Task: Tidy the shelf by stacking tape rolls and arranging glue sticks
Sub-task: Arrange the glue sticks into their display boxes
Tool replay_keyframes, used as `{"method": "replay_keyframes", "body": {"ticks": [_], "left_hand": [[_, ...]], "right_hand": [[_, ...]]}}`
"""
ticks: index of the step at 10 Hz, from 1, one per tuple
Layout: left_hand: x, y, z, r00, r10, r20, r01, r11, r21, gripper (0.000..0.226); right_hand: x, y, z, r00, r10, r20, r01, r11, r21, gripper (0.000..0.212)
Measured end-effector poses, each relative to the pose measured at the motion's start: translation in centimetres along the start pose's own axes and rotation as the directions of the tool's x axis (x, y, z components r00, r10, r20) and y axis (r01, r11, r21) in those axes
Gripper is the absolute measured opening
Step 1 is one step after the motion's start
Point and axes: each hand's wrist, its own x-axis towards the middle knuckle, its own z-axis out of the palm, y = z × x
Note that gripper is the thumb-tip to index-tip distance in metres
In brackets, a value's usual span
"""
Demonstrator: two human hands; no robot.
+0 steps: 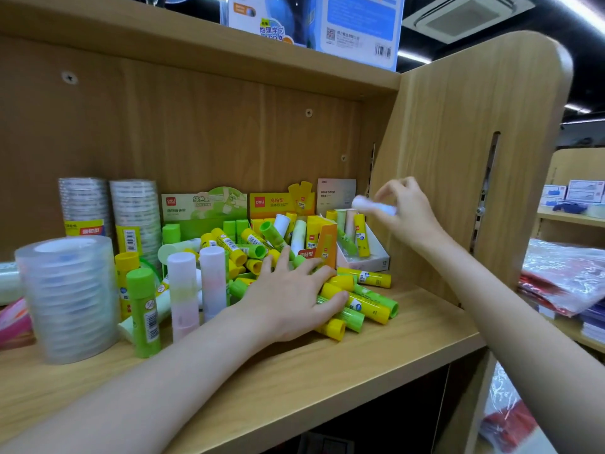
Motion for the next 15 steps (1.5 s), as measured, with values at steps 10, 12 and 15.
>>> {"method": "replay_keyframes", "body": {"ticks": [10,12,15], "left_hand": [[-0.1,0.1,-0.1,1.0,-0.004,-0.012,0.004,1.0,-0.007,0.057],[-0.1,0.0,0.0,1.0,-0.001,-0.018,0.001,1.0,-0.008,0.058],[-0.1,0.0,0.0,1.0,0.0,-0.014,0.0,1.0,0.004,0.058]], "right_hand": [[1.6,-0.4,0.9,0.973,0.039,0.228,0.132,0.713,-0.689,0.011],[3.5,-1.8,1.1,0.98,0.025,0.197,0.114,0.743,-0.659,0.02],[3.4,-0.9,4.4,0.936,-0.102,0.336,0.332,0.569,-0.752,0.021]]}}
